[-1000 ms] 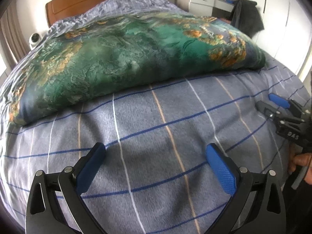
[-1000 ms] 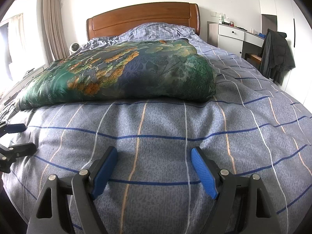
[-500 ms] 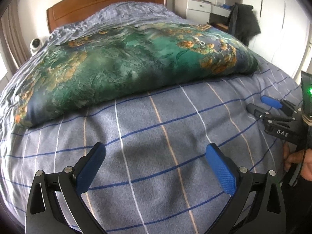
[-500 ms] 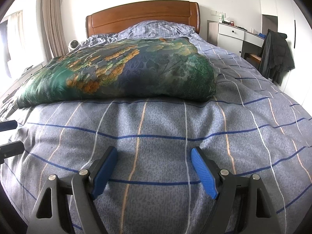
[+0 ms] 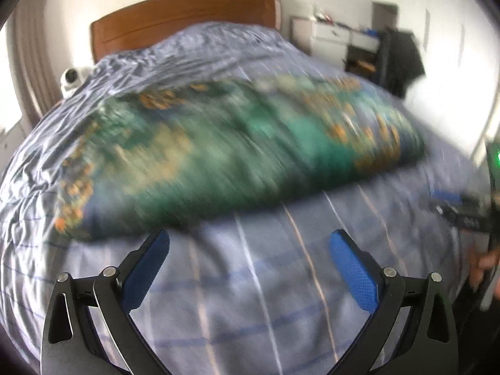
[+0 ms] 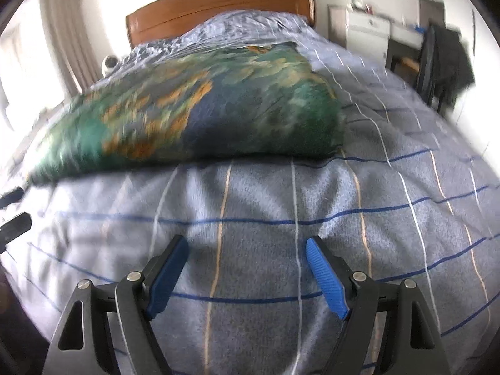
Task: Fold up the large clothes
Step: 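Move both grippers to the folded jacket edge and grasp it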
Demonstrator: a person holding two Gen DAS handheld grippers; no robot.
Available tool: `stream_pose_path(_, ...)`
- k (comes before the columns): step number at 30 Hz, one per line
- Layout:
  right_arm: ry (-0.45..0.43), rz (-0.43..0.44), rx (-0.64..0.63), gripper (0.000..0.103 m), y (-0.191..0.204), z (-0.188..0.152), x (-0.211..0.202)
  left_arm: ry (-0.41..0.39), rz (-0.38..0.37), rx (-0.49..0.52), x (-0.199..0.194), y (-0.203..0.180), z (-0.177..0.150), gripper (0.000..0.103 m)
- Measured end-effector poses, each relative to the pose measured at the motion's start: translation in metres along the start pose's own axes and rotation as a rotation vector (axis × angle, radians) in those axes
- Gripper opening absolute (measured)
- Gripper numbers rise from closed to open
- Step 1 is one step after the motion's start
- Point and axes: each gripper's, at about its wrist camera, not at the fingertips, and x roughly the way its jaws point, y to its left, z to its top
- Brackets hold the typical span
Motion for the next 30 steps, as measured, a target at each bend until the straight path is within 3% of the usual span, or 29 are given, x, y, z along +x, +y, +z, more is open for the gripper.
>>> stream_pose_path(3, -0.031, 0.061, 0.124, 0.080, -0.022, 0.013, -0.015, -0.036, -0.024, -0.098, 0.006, 0.026, 0.039, 0.102)
stream_pose_path(6, -0.033, 0.064, 0.183, 0.080, -0.037, 0.027, -0.022, -0.045, -0.043, -0.091, 0.025, 0.028, 0.067, 0.102)
stream_pose_path(9, -0.043, 0.082, 0.193, 0.080, -0.042, 0.039, -0.025, 0.018, -0.025, 0.008, 0.059, 0.010, 0.077, 0.102)
stream_pose_path(11, -0.047, 0.093, 0.187, 0.080, -0.041, 0.047, -0.026, 0.126, 0.053, 0.089, 0.095, -0.001, 0.071, 0.103)
stream_pose_path(13, -0.057, 0.106, 0.206, 0.080, -0.044, 0.057, -0.027, 0.162, 0.064, 0.100, 0.111, -0.001, 0.064, 0.103)
stream_pose_path(15, -0.050, 0.122, 0.240, 0.080, -0.049, 0.065, -0.024, 0.152, 0.060, 0.081, 0.103, 0.000, 0.067, 0.102)
stream_pose_path(18, -0.015, 0.160, 0.291, 0.090, -0.062, 0.072, -0.016, 0.111, -0.005, 0.031, 0.084, 0.004, 0.075, 0.102)
stream_pose_path(20, -0.007, 0.179, 0.339, 0.090, -0.072, 0.075, -0.004, 0.088, -0.034, 0.017, 0.077, 0.005, 0.080, 0.102)
stream_pose_path(28, 0.039, 0.283, 0.590, 0.091, -0.099, 0.090, 0.062, 0.108, -0.013, 0.037, 0.076, -0.002, 0.074, 0.102)
stream_pose_path(29, 0.040, 0.301, 0.627, 0.089, -0.101, 0.088, 0.067, 0.109, -0.015, 0.043, 0.072, -0.002, 0.075, 0.102)
stream_pose_path(30, 0.037, 0.311, 0.645, 0.067, -0.102, 0.086, 0.069, 0.109, -0.019, 0.045, 0.068, -0.001, 0.076, 0.102)
